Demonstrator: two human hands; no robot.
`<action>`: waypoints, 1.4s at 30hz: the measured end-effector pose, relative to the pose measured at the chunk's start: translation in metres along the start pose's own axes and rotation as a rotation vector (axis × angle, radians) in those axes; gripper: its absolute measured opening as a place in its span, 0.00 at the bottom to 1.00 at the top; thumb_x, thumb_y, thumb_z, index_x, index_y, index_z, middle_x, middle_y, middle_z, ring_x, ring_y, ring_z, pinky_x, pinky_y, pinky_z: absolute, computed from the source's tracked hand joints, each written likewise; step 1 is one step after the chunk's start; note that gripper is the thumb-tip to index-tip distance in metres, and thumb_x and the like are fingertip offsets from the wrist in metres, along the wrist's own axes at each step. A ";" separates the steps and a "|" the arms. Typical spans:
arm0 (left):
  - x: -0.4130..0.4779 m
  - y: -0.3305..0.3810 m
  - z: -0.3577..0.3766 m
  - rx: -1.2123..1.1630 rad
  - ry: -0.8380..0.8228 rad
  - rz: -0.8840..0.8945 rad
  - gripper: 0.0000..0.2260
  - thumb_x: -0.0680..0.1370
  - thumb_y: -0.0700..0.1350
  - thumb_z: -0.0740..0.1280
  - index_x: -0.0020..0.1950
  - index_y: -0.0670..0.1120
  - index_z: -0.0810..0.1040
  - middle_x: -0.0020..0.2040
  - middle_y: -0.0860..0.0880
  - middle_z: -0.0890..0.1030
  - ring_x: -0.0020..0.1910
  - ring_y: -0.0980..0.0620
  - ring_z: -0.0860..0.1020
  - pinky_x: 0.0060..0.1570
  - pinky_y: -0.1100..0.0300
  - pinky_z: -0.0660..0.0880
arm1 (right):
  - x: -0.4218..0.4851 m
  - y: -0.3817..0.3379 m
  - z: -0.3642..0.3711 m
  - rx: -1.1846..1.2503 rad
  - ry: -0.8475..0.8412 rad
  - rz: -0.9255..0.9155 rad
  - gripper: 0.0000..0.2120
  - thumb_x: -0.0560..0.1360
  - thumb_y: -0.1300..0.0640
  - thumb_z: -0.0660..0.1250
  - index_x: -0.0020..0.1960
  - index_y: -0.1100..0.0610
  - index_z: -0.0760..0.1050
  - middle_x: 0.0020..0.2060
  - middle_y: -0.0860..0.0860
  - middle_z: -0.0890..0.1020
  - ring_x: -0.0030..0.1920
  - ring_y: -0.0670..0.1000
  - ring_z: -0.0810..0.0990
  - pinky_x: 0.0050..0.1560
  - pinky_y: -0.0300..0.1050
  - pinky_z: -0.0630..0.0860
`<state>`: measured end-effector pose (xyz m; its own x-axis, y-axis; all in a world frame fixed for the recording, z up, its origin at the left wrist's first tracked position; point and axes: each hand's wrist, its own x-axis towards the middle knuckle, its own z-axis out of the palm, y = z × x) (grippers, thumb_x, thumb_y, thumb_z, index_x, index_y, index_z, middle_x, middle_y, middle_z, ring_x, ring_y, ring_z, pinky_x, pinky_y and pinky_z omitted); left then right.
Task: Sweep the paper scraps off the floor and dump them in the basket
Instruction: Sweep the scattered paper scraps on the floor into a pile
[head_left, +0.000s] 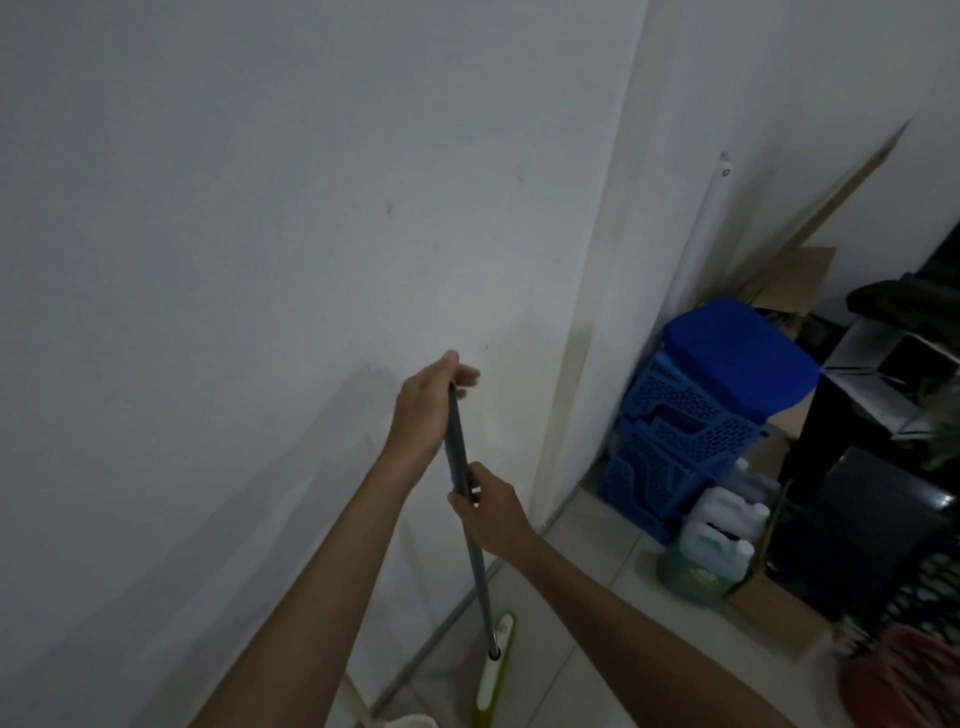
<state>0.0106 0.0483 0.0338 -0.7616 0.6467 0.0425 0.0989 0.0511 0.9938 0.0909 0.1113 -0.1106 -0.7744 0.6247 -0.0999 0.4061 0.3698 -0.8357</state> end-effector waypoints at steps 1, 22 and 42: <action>-0.005 -0.001 0.004 -0.046 -0.028 -0.030 0.21 0.82 0.52 0.53 0.39 0.45 0.80 0.44 0.47 0.83 0.46 0.48 0.81 0.52 0.56 0.73 | -0.004 -0.001 0.000 0.004 -0.003 0.025 0.07 0.77 0.53 0.65 0.53 0.55 0.72 0.45 0.53 0.81 0.43 0.52 0.81 0.46 0.45 0.79; -0.097 0.024 0.094 -0.295 -0.350 0.131 0.24 0.80 0.53 0.54 0.26 0.44 0.68 0.21 0.51 0.68 0.24 0.53 0.67 0.30 0.60 0.66 | -0.098 0.036 -0.069 0.122 0.134 0.192 0.14 0.76 0.48 0.65 0.36 0.54 0.73 0.34 0.53 0.80 0.36 0.51 0.81 0.42 0.46 0.80; -0.261 0.057 0.296 -0.503 -0.796 -0.052 0.20 0.80 0.46 0.49 0.28 0.45 0.63 0.21 0.50 0.63 0.23 0.52 0.62 0.30 0.57 0.63 | -0.333 0.145 -0.239 -0.126 0.499 0.521 0.13 0.74 0.51 0.66 0.32 0.50 0.70 0.35 0.54 0.78 0.36 0.54 0.77 0.35 0.42 0.72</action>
<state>0.4050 0.1079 0.0484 -0.0775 0.9921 0.0991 -0.3524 -0.1202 0.9281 0.5231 0.1215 -0.0695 -0.1652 0.9689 -0.1843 0.7376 -0.0027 -0.6753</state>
